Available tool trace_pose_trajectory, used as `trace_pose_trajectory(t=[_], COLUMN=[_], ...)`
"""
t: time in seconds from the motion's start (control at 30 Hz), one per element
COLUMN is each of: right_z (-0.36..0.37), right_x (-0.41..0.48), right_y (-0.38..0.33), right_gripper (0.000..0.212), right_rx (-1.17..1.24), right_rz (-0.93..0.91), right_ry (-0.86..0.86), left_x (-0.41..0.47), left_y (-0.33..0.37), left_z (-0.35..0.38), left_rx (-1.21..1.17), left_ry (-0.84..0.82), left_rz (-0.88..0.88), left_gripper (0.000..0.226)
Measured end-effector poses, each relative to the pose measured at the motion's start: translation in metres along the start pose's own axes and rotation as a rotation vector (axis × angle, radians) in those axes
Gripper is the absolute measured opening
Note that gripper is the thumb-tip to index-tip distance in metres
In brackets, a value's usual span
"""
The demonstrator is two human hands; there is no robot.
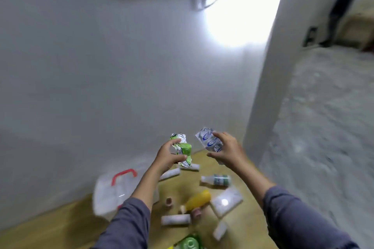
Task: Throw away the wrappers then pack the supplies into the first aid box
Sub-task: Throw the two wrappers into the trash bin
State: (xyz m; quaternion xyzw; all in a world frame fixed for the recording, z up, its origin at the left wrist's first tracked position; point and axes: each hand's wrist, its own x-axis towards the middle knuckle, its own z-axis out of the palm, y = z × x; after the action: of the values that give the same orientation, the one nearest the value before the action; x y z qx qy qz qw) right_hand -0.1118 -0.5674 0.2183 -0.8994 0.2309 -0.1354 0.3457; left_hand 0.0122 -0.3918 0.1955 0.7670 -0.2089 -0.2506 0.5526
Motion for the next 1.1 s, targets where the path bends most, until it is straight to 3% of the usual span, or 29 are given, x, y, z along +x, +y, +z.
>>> trace_pose_trajectory(t=[0.33, 0.53, 0.73, 0.87, 1.1], right_z=[-0.103, -0.123, -0.084, -0.04, 0.035], right_x=[-0.113, -0.193, -0.261, -0.298, -0.326], right_y=[0.196, 0.298, 0.386, 0.441, 0.517], right_gripper=[0.068, 0.071, 0.073, 0.06, 0.054], right_rx=[0.054, 0.135, 0.279, 0.375, 0.409], right_rz=[0.584, 0.903, 1.197, 1.359, 1.424], right_ry=[0.347, 0.441, 0.397, 0.351, 0.234], left_x=[0.036, 0.013, -0.024, -0.04, -0.042], left_y=[0.011, -0.016, -0.076, -0.132, -0.246], left_z=[0.259, 0.405, 0.519, 0.57, 0.608], left_rx=[0.135, 0.252, 0.438, 0.571, 0.832], left_ry=[-0.541, -0.782, -0.945, -1.038, -1.09], left_rz=[-0.022, -0.024, -0.079, -0.138, -0.235], left_gripper=[0.064, 0.065, 0.067, 0.068, 0.065])
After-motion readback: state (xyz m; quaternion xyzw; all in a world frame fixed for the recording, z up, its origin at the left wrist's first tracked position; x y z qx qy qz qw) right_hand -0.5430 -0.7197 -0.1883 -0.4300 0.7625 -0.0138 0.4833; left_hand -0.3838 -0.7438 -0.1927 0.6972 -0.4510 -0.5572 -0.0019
